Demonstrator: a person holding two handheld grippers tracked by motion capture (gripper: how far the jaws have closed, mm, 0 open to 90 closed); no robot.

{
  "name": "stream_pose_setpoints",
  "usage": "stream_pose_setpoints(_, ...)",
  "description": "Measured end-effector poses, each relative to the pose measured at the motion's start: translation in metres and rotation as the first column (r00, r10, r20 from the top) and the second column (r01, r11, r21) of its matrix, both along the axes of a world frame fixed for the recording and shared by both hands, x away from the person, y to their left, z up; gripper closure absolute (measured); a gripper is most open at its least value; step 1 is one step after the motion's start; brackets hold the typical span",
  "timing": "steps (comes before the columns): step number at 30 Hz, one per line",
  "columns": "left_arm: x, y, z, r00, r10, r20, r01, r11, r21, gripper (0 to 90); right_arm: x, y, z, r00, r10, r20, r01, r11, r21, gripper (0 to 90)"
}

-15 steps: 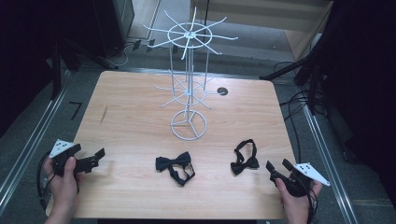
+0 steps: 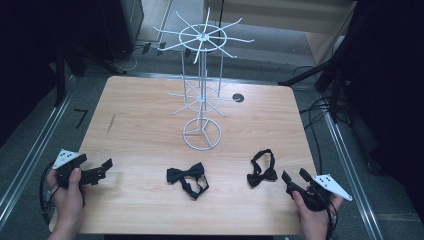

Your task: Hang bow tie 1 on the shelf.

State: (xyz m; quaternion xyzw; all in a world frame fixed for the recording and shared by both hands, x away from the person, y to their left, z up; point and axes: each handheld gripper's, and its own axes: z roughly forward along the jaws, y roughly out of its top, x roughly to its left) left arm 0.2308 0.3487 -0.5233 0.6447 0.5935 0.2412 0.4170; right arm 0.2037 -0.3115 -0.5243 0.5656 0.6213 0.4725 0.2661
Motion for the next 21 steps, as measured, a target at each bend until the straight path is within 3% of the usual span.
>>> stream_pose_setpoints(15, 0.001, 0.0, 0.0, 1.0, -0.004, -0.006, 0.004, 1.0, 0.004, 0.0, 0.001, 0.018, 0.005, 0.9995, 0.031, 0.011, -0.031, 0.999, 0.01, 32.9)
stream_pose_setpoints(21, 0.001, 0.0, 0.0, 1.0, -0.004, -0.007, 0.004, 1.0, 0.004, 0.0, 0.001, 0.035, 0.008, 0.9972, 0.072, 0.021, -0.072, 0.997, 0.004, 34.0)
